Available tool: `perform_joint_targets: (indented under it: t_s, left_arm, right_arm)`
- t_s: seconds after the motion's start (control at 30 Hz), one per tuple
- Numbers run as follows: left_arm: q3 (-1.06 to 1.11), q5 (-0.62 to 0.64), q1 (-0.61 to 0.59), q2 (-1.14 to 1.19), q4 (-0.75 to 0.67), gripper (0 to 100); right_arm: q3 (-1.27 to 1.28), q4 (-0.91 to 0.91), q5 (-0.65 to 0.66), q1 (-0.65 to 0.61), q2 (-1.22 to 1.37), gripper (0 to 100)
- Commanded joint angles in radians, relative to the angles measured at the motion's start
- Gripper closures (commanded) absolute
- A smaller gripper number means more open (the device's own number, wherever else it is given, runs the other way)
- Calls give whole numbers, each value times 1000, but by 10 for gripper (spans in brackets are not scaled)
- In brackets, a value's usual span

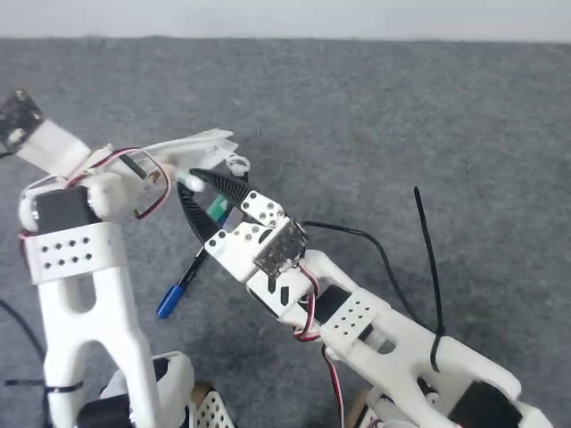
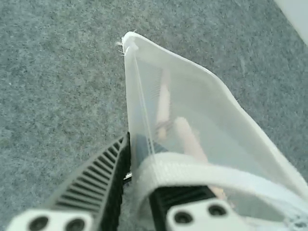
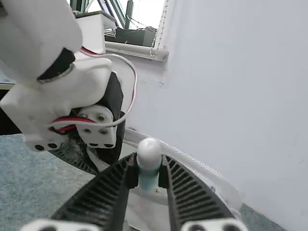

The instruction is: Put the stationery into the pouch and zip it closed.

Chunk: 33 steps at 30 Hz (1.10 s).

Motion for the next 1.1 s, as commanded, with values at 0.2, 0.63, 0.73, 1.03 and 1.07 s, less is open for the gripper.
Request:
perform_joint_targets:
  t_s: [0.2, 0.63, 0.73, 1.03, 1.07]
  left_arm:
    - [-56, 3, 0, -9, -43, 990]
    - [-59, 3, -49, -12, -44, 990]
    - [-61, 6, -71, -12, -44, 990]
    - [-65, 46, -232, -12, -78, 990]
    - [-65, 61, -249, -12, -78, 990]
  right_arm:
    - [-8, 199, 49, 1, -133, 806]
    - [-35, 561, -54, 7, -392, 810]
    - [-100, 688, -57, 35, -390, 810]
    - [-364, 1015, -180, 113, -176, 811]
    - [-408, 1059, -189, 119, -137, 811]
